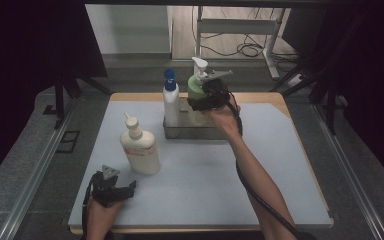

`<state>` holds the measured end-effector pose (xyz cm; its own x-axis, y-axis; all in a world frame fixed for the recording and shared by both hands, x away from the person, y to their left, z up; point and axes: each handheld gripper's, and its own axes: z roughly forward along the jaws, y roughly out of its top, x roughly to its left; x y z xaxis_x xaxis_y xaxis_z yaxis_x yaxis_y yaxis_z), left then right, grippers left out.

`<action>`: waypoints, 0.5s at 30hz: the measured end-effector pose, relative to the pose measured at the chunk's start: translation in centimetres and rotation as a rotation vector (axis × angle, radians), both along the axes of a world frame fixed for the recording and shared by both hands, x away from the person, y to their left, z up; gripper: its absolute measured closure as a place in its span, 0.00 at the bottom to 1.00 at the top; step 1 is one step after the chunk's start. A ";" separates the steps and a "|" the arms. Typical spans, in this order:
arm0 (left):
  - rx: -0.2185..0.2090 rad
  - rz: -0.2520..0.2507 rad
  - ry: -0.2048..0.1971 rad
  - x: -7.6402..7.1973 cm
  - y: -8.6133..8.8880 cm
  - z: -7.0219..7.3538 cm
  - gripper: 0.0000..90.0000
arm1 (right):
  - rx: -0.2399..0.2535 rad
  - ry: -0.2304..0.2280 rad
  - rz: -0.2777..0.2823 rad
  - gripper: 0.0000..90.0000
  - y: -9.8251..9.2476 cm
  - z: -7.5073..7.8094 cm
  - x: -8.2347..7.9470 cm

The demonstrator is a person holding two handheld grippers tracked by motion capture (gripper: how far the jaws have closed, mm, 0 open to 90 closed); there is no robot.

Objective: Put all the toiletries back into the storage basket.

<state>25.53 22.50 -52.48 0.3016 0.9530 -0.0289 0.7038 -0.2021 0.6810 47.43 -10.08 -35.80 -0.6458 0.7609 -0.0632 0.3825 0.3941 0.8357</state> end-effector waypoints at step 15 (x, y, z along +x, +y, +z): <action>0.000 0.000 0.000 0.0 0.0 0.0 0.13 | -0.017 0.030 0.025 0.13 0.3 -1.4 0.4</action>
<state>25.53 22.50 -52.48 0.3015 0.9530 -0.0289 0.7038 -0.2021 0.6810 47.81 -9.74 -37.23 -0.6667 0.7432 -0.0559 0.3974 0.4179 0.8170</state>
